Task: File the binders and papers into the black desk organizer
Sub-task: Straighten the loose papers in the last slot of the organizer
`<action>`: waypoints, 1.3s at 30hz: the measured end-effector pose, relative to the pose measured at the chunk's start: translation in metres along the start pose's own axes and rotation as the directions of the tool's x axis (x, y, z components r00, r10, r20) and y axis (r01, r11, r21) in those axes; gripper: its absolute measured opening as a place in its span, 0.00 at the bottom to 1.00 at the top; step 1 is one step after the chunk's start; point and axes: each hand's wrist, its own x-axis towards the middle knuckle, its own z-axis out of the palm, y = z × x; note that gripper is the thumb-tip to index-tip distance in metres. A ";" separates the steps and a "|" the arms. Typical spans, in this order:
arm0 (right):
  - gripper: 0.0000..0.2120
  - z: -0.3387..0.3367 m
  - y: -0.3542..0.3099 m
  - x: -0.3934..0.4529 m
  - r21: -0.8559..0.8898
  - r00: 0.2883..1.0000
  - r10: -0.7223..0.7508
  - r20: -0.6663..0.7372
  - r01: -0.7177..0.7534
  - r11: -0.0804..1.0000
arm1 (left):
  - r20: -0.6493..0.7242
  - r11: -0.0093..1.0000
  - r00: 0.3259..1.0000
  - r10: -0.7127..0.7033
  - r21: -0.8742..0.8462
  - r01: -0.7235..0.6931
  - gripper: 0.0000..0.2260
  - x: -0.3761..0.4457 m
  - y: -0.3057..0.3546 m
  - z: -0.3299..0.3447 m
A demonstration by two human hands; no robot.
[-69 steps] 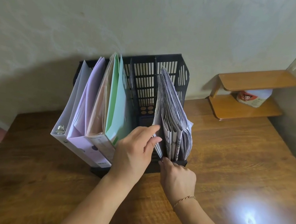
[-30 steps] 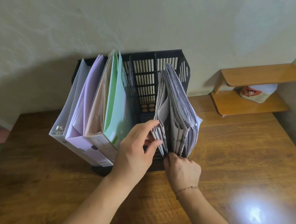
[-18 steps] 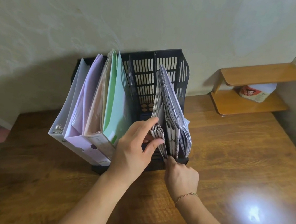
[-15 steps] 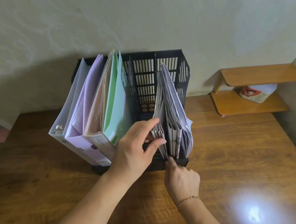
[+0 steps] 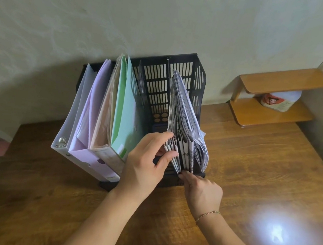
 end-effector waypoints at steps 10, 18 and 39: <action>0.03 -0.017 0.004 -0.006 0.082 0.930 -0.032 -0.367 0.066 0.994 | 0.287 0.907 0.880 -0.379 -0.074 0.414 0.09 -0.034 -0.018 0.040; 0.02 -0.005 0.006 -0.011 0.059 0.907 -0.074 -0.414 0.108 0.992 | -0.076 0.993 0.994 -0.078 -0.098 0.070 0.20 -0.024 0.004 0.026; 0.17 0.002 -0.003 0.003 -0.014 0.988 0.156 -0.013 -0.156 0.988 | 0.308 0.954 0.949 0.068 0.258 -0.152 0.07 0.041 0.035 -0.014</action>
